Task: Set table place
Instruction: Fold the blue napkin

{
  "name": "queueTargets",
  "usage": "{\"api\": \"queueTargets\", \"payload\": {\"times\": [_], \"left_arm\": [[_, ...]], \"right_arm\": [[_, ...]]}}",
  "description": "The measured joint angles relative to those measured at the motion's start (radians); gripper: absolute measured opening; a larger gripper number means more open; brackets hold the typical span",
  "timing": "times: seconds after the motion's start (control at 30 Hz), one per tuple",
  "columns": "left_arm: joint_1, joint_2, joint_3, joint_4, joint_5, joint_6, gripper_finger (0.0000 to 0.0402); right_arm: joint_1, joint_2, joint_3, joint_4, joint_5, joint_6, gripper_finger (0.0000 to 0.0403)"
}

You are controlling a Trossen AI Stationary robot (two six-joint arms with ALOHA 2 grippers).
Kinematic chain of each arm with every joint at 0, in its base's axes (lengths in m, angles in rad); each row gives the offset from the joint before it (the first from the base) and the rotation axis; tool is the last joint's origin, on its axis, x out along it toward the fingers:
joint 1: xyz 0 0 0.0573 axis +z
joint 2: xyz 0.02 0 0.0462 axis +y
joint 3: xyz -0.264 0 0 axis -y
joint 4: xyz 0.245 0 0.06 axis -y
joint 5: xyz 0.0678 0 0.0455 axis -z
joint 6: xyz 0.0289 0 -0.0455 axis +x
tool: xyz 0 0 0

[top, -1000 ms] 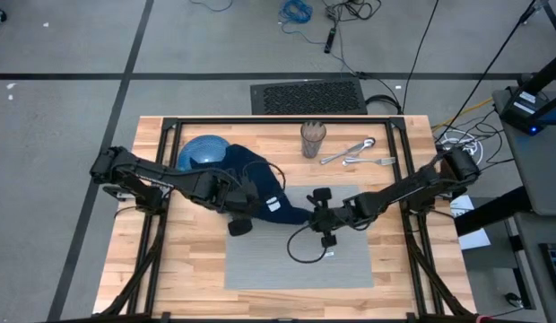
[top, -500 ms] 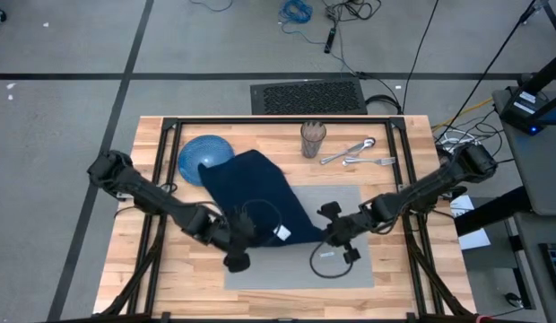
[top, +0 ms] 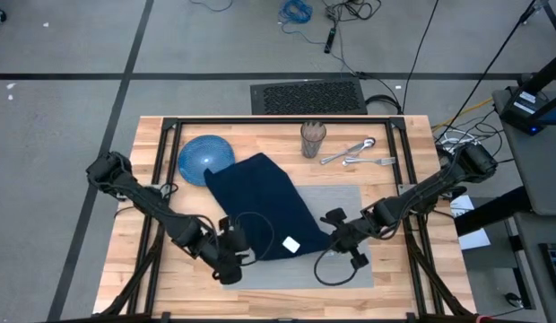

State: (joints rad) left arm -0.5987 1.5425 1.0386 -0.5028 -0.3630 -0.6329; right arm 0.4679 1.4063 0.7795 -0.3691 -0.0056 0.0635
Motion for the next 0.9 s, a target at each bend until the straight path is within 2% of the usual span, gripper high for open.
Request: {"api": "queueTargets", "payload": {"times": [0.13,0.23,0.4,0.63,0.9], "left_arm": [[0.017,0.000,0.008,0.168,-0.007,0.231,0.0144],[0.068,0.000,0.008,0.204,0.084,0.329,0.0144],[0.198,0.000,0.008,0.146,0.268,0.350,0.0143],[0.328,0.000,0.008,0.148,0.540,0.403,0.0143],[0.421,0.033,0.009,0.160,0.719,0.420,0.0143]], "right_arm": [[0.000,0.000,0.000,0.014,-0.020,0.000,0.0000],[0.000,0.000,0.000,0.024,-0.023,-0.001,0.0000],[0.000,0.000,0.000,0.030,-0.023,0.000,0.0000],[0.000,0.000,0.000,0.043,-0.023,0.000,0.0000],[0.000,0.000,0.000,0.054,-0.023,-0.001,0.0000]]}}
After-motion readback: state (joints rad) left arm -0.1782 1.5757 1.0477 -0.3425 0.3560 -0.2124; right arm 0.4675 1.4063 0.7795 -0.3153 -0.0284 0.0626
